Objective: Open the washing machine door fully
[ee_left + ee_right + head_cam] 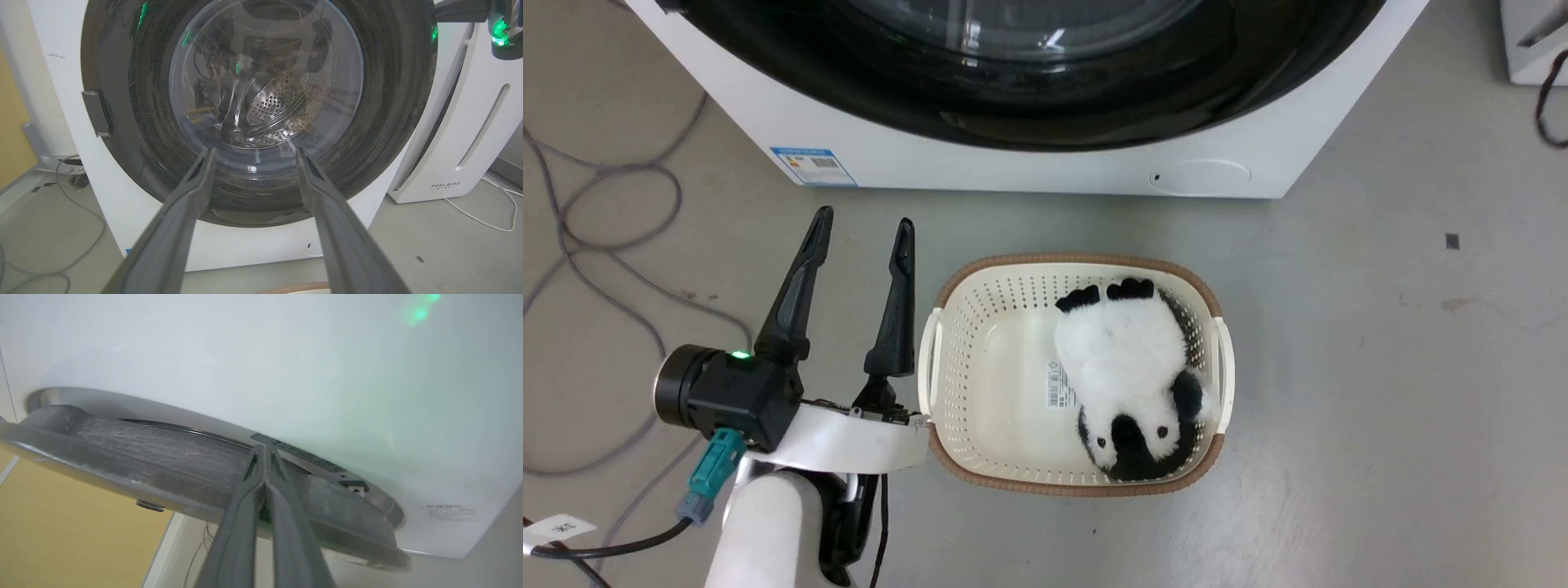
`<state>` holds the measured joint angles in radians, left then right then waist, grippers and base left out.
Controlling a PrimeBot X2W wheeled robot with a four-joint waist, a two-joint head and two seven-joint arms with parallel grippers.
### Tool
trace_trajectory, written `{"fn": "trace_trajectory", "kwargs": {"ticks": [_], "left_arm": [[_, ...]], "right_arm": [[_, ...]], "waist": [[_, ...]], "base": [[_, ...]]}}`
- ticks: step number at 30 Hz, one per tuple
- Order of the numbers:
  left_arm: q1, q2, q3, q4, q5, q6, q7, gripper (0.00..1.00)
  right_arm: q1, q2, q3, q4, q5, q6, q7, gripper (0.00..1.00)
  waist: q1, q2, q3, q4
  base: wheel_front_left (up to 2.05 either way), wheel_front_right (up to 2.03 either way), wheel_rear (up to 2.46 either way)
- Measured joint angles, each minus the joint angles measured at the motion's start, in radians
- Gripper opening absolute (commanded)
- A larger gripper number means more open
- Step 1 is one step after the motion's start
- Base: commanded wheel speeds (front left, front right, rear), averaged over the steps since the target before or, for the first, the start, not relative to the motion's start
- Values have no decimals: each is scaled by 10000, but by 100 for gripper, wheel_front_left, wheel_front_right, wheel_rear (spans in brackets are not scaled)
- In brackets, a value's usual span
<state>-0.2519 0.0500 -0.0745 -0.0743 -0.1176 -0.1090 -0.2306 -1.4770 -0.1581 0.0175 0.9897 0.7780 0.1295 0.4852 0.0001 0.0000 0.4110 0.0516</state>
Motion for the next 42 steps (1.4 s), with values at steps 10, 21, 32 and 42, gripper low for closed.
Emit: {"fn": "trace_trajectory", "kwargs": {"ticks": [10,21,32,42], "left_arm": [[-238,0,-88,59,-82,-54,-182,100],[-319,0,-82,341,17,-42,-259,100],[344,-2,-25,886,199,-42,-259,100],[1406,-2,-15,1436,364,17,-259,100]], "right_arm": [[-704,-487,454,-217,894,-59,2556,0],[536,-508,694,-1843,1933,-54,5009,0],[2685,-211,531,-3306,2451,-40,6466,0],[5116,368,299,-4918,2717,-42,7388,0]], "waist": [[0,0,300,39],[0,0,-70,6],[-1,0,-1066,-20],[-1,0,-2322,113]], "base": [[0,0,0],[0,0,0],[0,0,0],[0,0,0]]}}
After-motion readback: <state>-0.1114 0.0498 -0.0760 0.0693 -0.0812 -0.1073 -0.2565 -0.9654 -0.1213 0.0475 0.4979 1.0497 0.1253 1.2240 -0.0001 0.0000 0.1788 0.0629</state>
